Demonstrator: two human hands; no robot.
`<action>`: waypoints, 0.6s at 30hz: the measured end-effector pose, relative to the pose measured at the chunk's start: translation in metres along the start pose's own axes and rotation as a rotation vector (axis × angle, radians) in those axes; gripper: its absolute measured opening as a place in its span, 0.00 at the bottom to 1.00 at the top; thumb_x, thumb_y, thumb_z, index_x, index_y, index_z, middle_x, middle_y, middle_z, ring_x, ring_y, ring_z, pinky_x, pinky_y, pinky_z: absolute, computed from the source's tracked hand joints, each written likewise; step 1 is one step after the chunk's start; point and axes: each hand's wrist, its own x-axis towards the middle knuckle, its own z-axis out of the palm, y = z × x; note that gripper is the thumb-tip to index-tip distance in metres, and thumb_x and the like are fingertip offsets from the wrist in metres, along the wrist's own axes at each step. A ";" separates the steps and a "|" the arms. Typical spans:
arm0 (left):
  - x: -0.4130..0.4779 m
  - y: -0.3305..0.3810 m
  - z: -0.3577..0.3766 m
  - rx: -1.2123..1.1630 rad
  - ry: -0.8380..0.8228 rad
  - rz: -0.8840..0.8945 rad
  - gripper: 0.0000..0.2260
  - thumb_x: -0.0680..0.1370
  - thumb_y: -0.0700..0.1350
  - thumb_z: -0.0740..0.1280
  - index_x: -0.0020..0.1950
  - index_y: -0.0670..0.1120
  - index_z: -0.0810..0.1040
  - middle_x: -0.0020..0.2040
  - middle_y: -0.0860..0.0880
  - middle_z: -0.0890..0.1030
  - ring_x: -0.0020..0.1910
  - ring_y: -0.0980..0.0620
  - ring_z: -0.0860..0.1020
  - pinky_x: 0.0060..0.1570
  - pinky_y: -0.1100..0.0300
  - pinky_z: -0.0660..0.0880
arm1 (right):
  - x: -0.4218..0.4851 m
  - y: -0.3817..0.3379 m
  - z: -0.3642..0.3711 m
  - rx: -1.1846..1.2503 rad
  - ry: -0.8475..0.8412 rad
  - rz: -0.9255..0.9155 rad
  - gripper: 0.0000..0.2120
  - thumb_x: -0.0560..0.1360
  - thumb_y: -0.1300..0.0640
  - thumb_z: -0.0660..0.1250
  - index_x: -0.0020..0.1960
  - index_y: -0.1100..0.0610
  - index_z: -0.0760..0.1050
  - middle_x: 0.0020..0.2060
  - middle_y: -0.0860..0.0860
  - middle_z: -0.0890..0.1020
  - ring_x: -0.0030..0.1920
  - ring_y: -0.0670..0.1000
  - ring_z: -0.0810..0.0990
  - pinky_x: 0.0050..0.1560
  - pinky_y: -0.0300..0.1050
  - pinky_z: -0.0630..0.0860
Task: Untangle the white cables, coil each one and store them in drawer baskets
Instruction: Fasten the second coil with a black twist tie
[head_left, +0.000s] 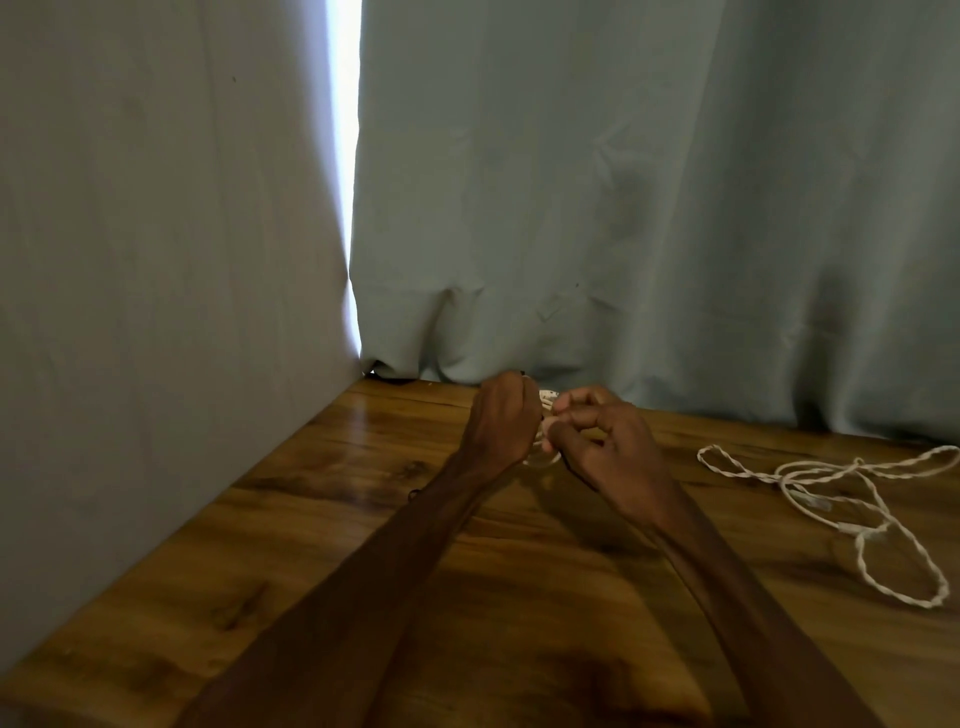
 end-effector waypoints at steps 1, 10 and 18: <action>0.002 0.007 -0.007 -0.037 -0.027 -0.017 0.01 0.76 0.38 0.60 0.46 0.41 0.70 0.36 0.42 0.77 0.32 0.45 0.78 0.32 0.58 0.72 | 0.001 0.002 -0.002 0.043 0.023 -0.020 0.12 0.77 0.62 0.71 0.36 0.56 0.86 0.51 0.45 0.81 0.52 0.39 0.79 0.45 0.29 0.73; 0.005 0.025 -0.010 -0.364 -0.242 -0.247 0.15 0.78 0.46 0.61 0.31 0.47 0.73 0.34 0.42 0.80 0.35 0.43 0.78 0.34 0.54 0.68 | 0.003 0.005 -0.017 0.546 0.025 0.220 0.15 0.82 0.55 0.65 0.47 0.64 0.85 0.44 0.60 0.87 0.42 0.52 0.84 0.34 0.43 0.81; -0.002 0.029 0.004 -0.340 -0.281 -0.285 0.15 0.82 0.47 0.55 0.45 0.40 0.77 0.43 0.40 0.80 0.43 0.43 0.78 0.43 0.46 0.74 | 0.005 0.014 -0.030 0.467 0.069 0.147 0.10 0.74 0.68 0.73 0.55 0.62 0.83 0.39 0.58 0.86 0.38 0.49 0.85 0.34 0.39 0.82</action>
